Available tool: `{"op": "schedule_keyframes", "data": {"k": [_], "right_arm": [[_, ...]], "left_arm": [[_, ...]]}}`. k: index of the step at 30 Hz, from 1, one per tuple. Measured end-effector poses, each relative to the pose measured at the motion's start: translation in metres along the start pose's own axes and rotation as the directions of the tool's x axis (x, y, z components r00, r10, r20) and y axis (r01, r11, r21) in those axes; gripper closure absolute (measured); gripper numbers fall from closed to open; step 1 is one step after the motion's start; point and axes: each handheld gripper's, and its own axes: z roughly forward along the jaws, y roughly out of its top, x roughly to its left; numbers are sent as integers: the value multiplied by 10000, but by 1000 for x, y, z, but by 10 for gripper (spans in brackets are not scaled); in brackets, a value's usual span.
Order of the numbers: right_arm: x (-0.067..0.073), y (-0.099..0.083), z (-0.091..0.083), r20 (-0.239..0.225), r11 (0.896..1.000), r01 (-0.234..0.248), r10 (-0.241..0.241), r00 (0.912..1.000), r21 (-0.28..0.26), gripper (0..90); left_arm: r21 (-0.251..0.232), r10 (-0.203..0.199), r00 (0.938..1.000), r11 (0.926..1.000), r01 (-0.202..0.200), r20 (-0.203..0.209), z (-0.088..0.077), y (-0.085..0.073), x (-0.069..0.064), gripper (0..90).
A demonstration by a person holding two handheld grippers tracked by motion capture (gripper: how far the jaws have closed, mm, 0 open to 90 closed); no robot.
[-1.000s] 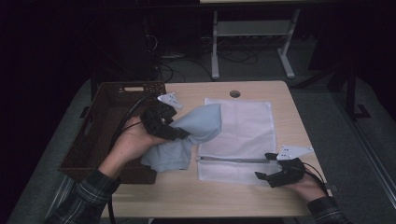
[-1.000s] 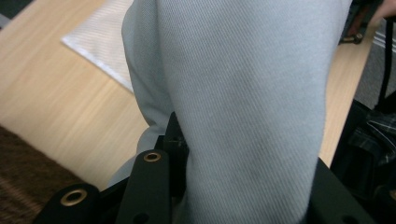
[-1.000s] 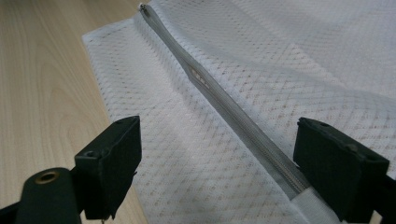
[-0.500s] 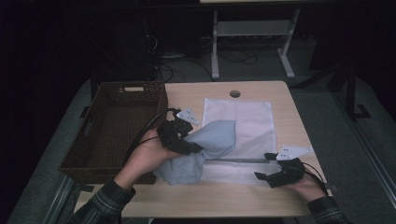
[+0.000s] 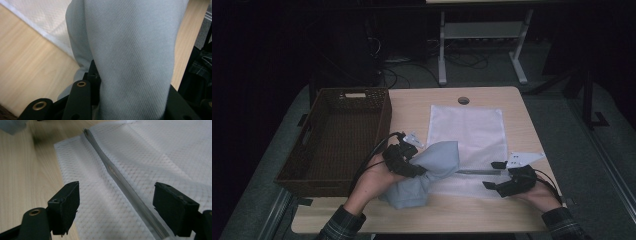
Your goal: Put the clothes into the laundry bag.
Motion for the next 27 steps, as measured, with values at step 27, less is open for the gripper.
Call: {"op": "schedule_keyframes", "data": {"k": [27], "right_arm": [[-26,35,57,-1118,9923,1198,-1156,9870,319,559]], "left_arm": [[344,-663,9974,9971,673,-282,24,-22,18,650]]}}
